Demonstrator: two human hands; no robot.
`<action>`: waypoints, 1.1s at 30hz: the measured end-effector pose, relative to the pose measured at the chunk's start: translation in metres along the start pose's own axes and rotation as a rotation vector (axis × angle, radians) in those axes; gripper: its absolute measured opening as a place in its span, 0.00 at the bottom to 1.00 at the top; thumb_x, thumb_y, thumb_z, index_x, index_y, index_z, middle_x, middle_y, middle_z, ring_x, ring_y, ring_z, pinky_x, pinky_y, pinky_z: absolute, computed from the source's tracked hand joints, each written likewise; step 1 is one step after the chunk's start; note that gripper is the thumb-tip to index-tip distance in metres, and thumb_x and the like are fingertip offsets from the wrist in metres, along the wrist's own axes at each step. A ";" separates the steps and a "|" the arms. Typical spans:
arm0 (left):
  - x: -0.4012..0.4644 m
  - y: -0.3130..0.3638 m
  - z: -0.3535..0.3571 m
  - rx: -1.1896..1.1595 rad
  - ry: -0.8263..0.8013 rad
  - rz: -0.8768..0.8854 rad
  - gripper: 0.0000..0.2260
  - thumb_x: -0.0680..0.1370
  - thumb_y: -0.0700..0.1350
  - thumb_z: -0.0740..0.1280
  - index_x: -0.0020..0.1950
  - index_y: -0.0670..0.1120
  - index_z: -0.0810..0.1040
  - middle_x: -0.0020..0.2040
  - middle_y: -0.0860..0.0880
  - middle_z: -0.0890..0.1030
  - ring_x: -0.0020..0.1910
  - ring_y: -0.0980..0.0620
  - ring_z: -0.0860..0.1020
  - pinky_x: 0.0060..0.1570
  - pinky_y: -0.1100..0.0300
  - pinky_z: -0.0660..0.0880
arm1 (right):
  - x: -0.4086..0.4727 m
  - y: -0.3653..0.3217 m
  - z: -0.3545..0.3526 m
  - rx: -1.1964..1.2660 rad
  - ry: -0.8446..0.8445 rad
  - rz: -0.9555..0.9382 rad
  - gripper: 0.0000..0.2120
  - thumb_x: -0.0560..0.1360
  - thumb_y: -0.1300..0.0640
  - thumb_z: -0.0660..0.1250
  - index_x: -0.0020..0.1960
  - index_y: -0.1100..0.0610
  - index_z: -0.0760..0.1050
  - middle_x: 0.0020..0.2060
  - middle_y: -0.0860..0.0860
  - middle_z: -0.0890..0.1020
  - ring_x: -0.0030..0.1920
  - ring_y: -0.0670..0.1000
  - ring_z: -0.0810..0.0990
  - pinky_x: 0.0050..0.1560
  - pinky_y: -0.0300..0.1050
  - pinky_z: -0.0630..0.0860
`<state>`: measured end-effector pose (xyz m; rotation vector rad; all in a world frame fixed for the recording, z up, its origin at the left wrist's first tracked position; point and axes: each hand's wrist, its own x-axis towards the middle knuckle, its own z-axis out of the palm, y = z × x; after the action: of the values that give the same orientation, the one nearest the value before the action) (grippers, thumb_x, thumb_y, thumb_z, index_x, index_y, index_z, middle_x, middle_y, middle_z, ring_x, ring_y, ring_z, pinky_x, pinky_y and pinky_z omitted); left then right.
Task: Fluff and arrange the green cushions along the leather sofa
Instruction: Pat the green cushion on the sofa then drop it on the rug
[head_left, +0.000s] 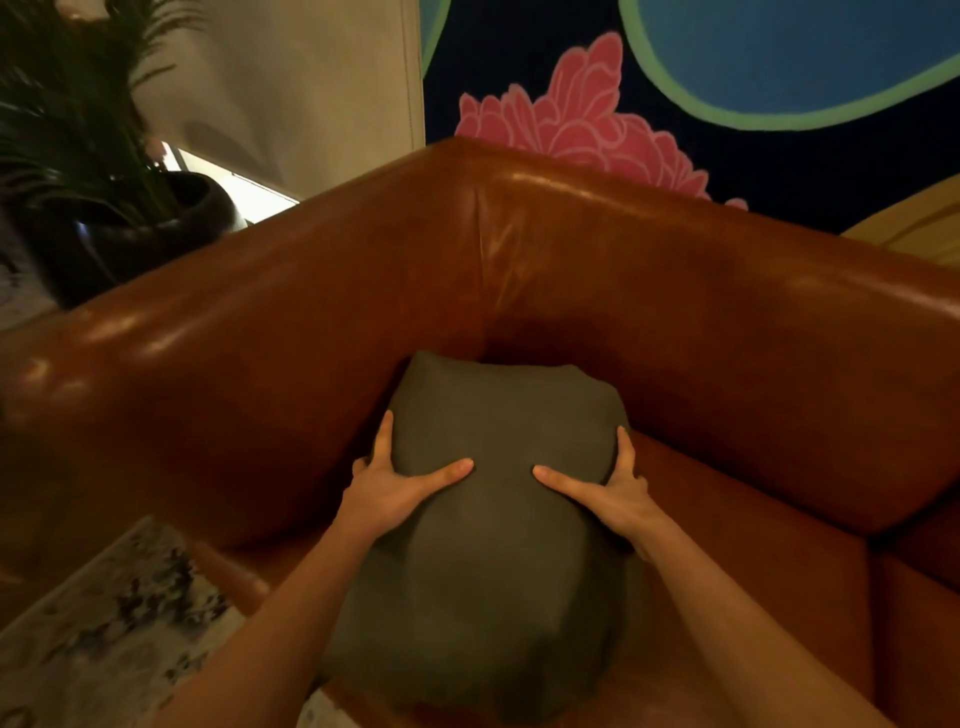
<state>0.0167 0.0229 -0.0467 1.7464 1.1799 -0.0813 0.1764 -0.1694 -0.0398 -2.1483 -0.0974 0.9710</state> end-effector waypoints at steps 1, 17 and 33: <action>-0.001 0.000 0.000 0.000 0.005 0.011 0.62 0.47 0.77 0.70 0.73 0.68 0.39 0.75 0.45 0.56 0.72 0.39 0.62 0.69 0.42 0.62 | -0.002 0.000 0.000 0.017 0.010 -0.015 0.68 0.48 0.32 0.76 0.75 0.35 0.35 0.76 0.55 0.52 0.73 0.61 0.59 0.70 0.59 0.62; -0.043 0.113 0.026 -0.053 -0.011 0.581 0.65 0.49 0.65 0.78 0.73 0.66 0.37 0.77 0.50 0.54 0.73 0.47 0.61 0.68 0.47 0.62 | -0.069 0.011 -0.095 0.230 0.466 -0.435 0.70 0.41 0.31 0.79 0.74 0.36 0.43 0.75 0.45 0.54 0.74 0.52 0.59 0.73 0.56 0.61; -0.004 0.166 0.139 -0.251 -0.143 0.630 0.69 0.43 0.66 0.80 0.70 0.71 0.34 0.76 0.52 0.55 0.73 0.53 0.61 0.71 0.48 0.62 | -0.024 0.020 -0.206 0.003 0.621 -0.527 0.68 0.40 0.29 0.78 0.71 0.29 0.43 0.74 0.44 0.58 0.74 0.51 0.61 0.71 0.61 0.64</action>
<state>0.1964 -0.0893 -0.0028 1.7742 0.4755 0.3026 0.2931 -0.3183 0.0478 -2.1599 -0.3326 -0.0055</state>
